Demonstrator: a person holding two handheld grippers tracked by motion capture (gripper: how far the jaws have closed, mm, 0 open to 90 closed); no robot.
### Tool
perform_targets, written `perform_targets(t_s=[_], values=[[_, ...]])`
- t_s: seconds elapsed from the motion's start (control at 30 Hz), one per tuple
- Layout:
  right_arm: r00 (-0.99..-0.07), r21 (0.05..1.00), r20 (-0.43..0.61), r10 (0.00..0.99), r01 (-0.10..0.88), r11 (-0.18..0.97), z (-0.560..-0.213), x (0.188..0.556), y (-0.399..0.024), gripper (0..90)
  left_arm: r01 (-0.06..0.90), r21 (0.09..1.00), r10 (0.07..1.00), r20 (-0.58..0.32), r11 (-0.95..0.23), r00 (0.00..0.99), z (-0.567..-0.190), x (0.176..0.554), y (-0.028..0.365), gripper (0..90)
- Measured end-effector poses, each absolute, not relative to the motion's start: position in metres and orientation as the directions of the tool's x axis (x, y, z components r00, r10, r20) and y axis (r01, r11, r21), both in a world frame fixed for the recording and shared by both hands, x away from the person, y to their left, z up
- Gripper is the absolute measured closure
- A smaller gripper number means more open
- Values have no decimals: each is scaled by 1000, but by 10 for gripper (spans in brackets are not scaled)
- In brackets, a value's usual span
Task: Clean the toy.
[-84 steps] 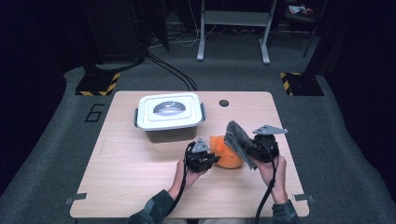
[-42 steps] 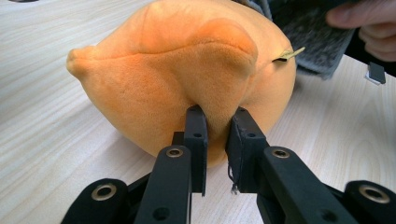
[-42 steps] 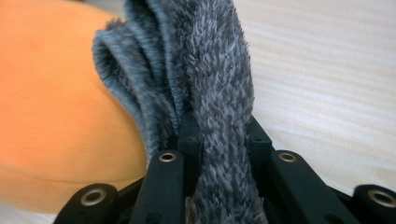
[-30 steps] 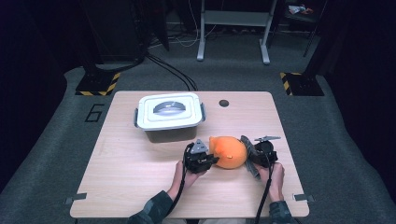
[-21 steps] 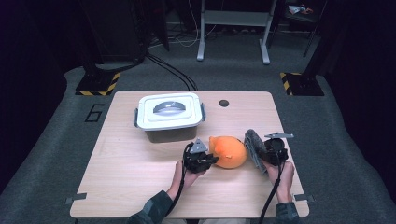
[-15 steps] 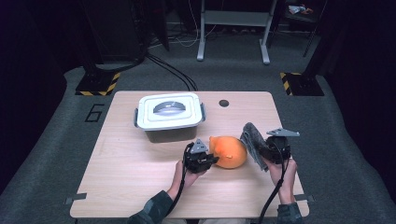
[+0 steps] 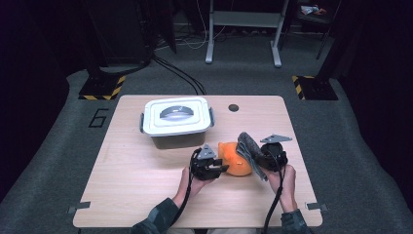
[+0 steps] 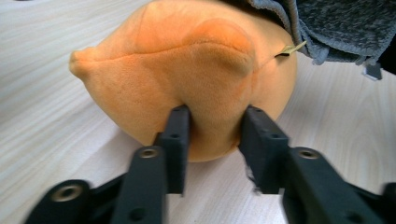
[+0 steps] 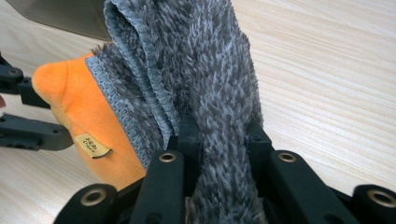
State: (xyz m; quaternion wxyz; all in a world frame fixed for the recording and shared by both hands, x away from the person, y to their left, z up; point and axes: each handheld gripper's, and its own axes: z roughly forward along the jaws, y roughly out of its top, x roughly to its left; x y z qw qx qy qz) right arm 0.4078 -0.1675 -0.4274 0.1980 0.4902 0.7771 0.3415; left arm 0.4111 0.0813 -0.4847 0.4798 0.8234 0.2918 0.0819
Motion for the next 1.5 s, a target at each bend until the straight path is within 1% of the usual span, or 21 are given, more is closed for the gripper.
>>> perform_targets(t_s=[0.03, 0.07, 0.1, 0.17, 0.27, 0.37, 0.4, 0.47, 0.5, 0.53, 0.57, 0.6, 0.67, 0.7, 0.77, 0.83, 1.1, 1.2, 1.23, 1.27, 1.5], values=[[-440, 723, 25, 898, 628, 288, -427, 408, -168, 746, 398, 838, 562, -136, -374, 816, -484, 410, 81, 566], [-445, 725, 18, 896, 623, 295, -428, 409, -169, 746, 388, 837, 564, -119, -385, 817, -484, 409, 81, 533], [-438, 725, 22, 899, 626, 287, -428, 410, -169, 746, 382, 836, 574, -100, -394, 813, -485, 408, 80, 481], [-437, 721, 28, 899, 632, 284, -428, 411, -169, 745, 380, 838, 579, -96, -393, 809, -485, 408, 79, 444], [-441, 725, 26, 897, 626, 287, -429, 413, -171, 746, 365, 841, 582, -75, -400, 810, -486, 408, 77, 417], [-441, 729, 27, 897, 623, 284, -430, 415, -170, 745, 360, 839, 584, -63, -408, 809, -488, 408, 73, 416], [-441, 729, 28, 897, 623, 284, -431, 415, -170, 746, 353, 838, 582, -53, -416, 812, -489, 408, 72, 430], [-426, 724, 36, 904, 635, 270, -431, 415, -168, 746, 345, 840, 587, -40, -418, 809, -490, 408, 70, 521], [-427, 725, 35, 903, 633, 271, -432, 415, -167, 746, 342, 843, 589, -37, -415, 807, -490, 408, 69, 521], [-432, 729, 29, 902, 627, 277, -432, 415, -168, 746, 344, 842, 583, -45, -415, 812, -490, 409, 69, 587], [-432, 729, 38, 901, 628, 271, -432, 415, -169, 746, 347, 845, 586, -48, -408, 809, -491, 409, 69, 674], [-432, 729, 38, 901, 628, 271, -432, 415, -169, 746, 350, 842, 583, -52, -411, 811, -491, 410, 70, 674], [-439, 737, 34, 898, 618, 274, -431, 414, -170, 746, 352, 842, 588, -53, -408, 807, -490, 410, 69, 745], [-439, 743, 23, 898, 609, 279, -429, 413, -171, 747, 354, 842, 587, -56, -407, 808, -488, 410, 69, 760], [-438, 752, 15, 899, 598, 279, -427, 410, -170, 748, 354, 842, 589, -55, -407, 806, -487, 410, 69, 767], [-441, 770, 8, 898, 576, 276, -423, 405, -169, 749, 383, 843, 593, -97, -379, 799, -487, 412, 71, 779], [-523, 793, -13, 852, 513, 327, -405, 387, -147, 748, 425, 839, 597, -157, -340, 787, -480, 413, 72, 794], [-537, 793, -22, 844, 505, 342, -403, 384, -141, 748, 435, 837, 595, -172, -331, 785, -477, 411, 71, 797], [-541, 787, -26, 841, 508, 351, -403, 384, -138, 748, 442, 835, 592, -184, -327, 784, -475, 410, 72, 799], [-542, 772, -48, 839, 512, 376, -407, 385, -132, 748, 432, 838, 597, -168, -334, 785, -473, 406, 71, 803], [-526, 769, -72, 848, 513, 383, -417, 390, -127, 748, 457, 832, 611, -191, -315, 768, -478, 410, 74, 803]])
